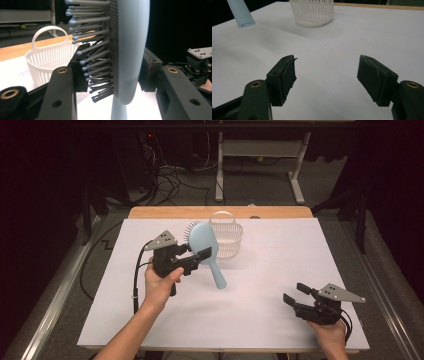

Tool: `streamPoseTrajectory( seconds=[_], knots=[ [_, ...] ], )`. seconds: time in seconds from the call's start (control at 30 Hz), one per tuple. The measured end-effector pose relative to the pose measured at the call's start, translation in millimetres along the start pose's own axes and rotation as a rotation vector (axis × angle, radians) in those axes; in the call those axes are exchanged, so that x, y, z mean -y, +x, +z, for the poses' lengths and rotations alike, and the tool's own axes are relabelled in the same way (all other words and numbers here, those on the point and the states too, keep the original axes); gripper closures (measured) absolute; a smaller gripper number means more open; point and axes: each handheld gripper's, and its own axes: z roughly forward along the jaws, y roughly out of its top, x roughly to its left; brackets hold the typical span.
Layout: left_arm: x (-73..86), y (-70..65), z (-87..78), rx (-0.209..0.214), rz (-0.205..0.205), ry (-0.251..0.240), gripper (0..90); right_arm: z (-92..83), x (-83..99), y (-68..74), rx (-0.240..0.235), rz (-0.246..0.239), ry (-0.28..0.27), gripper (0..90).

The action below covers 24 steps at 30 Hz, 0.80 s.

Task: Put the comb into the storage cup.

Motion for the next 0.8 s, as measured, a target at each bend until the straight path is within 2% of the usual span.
streamPoseTrajectory(
  seconds=[0.4,0.8],
  knots=[
    [-6.0,5.0,7.3,-0.022,0.000,-0.011,51.7,0.0,0.2,-1.1,-0.006,0.004,0.000,30.2],
    [-12.7,7.3,11.8,-0.026,0.000,-0.016,51.7,0.2,0.2,-0.8,-0.013,0.003,0.000,29.8]
  ],
)
